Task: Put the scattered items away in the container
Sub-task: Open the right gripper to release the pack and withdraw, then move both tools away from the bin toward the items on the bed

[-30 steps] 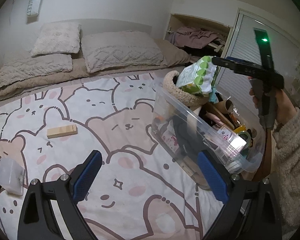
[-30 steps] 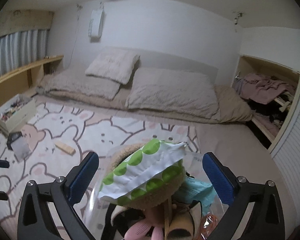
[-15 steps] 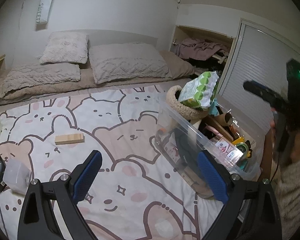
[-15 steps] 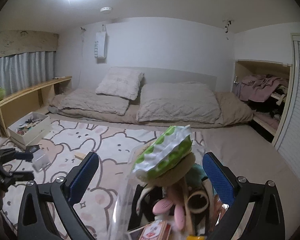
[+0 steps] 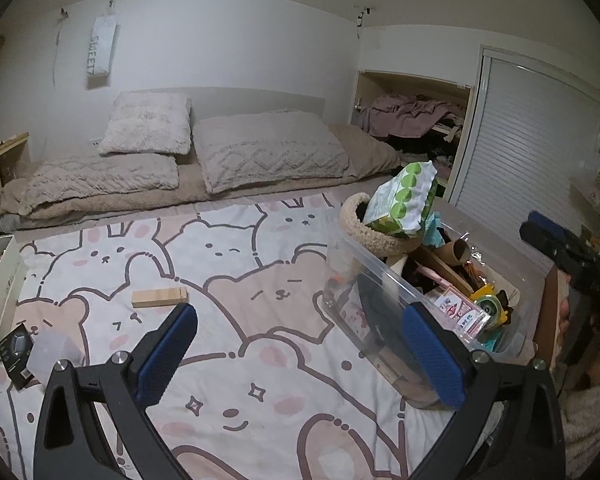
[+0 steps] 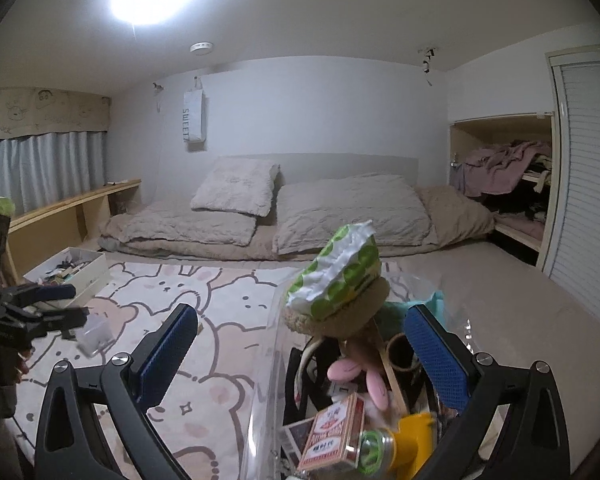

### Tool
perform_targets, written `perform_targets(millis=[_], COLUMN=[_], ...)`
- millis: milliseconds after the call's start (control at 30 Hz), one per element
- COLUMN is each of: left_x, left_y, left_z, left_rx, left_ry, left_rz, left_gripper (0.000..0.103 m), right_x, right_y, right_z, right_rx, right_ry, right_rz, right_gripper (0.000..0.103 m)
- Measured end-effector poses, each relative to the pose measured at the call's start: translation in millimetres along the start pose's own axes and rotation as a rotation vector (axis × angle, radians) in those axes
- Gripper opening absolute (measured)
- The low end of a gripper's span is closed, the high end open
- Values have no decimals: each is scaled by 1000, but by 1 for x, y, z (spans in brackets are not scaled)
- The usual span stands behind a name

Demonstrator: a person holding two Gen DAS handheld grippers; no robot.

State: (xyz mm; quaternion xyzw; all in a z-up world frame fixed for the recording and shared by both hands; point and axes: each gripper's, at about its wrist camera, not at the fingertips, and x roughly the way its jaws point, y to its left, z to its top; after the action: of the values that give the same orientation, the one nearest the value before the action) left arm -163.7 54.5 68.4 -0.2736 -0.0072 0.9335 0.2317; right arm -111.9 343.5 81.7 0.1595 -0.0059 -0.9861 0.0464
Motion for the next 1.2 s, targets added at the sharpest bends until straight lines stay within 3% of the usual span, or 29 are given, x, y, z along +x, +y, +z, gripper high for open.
perform_targets(millis=[600,967,1200], left_x=[-11,-6,-7], left_y=[5,11,24], left_z=[-17,-32,-44], left_rx=[-21,-39,-62], left_ry=[-36,-16,-9], left_rz=[40,33,70], left_gripper=[103,103,103], right_x=[-12,-12,-7], right_y=[1,17,21], right_z=[-42,-61,-73], right_rx=[43,-1,39], right_ry=[11,-7,-11], right_rz=[-41,-6,38], right_gripper=[103,103,103])
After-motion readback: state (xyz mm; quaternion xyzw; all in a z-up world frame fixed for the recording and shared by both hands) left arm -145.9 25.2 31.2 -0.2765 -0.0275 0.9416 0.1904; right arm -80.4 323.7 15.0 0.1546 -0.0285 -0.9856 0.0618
